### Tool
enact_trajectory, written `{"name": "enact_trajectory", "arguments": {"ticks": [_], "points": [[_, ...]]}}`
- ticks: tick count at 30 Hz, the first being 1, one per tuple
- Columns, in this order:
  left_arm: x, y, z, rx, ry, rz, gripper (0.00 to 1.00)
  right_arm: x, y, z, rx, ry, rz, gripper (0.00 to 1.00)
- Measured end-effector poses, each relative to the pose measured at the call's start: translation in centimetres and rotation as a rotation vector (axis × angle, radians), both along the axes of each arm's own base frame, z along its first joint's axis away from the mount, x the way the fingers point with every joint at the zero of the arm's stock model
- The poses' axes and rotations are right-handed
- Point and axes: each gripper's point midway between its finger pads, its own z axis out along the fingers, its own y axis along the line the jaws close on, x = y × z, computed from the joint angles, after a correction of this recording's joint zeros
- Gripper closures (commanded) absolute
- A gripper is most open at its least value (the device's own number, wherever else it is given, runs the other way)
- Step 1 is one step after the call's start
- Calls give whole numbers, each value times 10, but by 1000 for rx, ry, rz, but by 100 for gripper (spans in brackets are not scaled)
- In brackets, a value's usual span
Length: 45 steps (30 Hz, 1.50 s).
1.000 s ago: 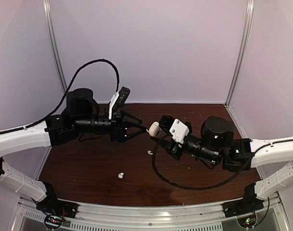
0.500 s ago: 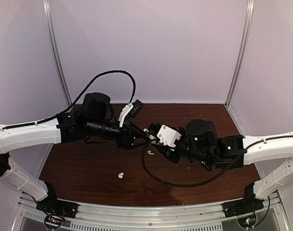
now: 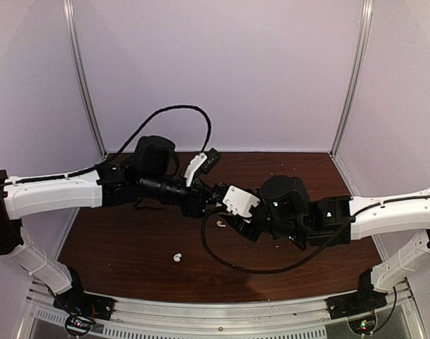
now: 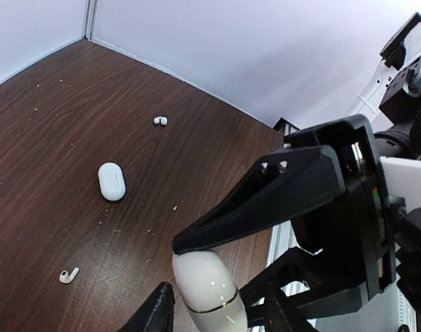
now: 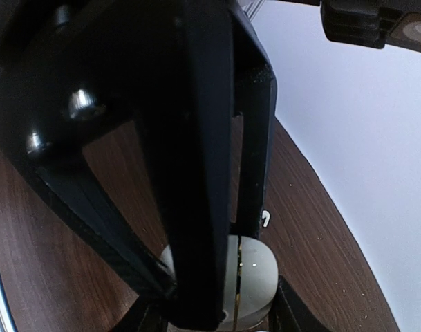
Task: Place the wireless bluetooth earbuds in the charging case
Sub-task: Pass from the right arm to the left, then pass from the left arm to the right
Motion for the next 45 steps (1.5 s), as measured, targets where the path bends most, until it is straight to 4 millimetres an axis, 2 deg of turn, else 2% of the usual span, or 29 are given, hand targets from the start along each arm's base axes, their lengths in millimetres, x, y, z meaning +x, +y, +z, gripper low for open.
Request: {"name": "enact_trajectory", "arguments": {"ticks": [7, 14, 18, 21, 24, 27, 30, 36, 42, 45], "points": [[4, -6, -11, 26, 18, 9, 64, 0, 4, -3, -25, 5, -11, 63], [11, -7, -21, 72, 45, 47, 81, 7, 1, -10, -61, 3, -58, 60], [12, -7, -23, 81, 50, 61, 89, 7, 0, -13, -63, 10, -62, 43], [13, -7, -23, 79, 50, 62, 99, 5, 0, -9, -40, 20, -58, 29], [14, -5, -19, 56, 44, 60, 100, 1, -6, 5, 29, 30, -38, 24], [9, 0, -11, 5, 29, 43, 100, -4, -14, 23, 124, 36, -8, 19], [0, 5, 10, -80, -8, 9, 100, -11, -29, 40, 244, 40, 38, 18], [-19, 12, 49, -251, -121, -76, 100, -25, -56, 57, 463, 72, 144, 20], [-32, 13, 79, -388, -236, -153, 100, -47, -47, 76, 598, 129, 306, 24], [-37, 14, 92, -443, -284, -186, 100, -57, -42, 85, 645, 161, 374, 36]]}}
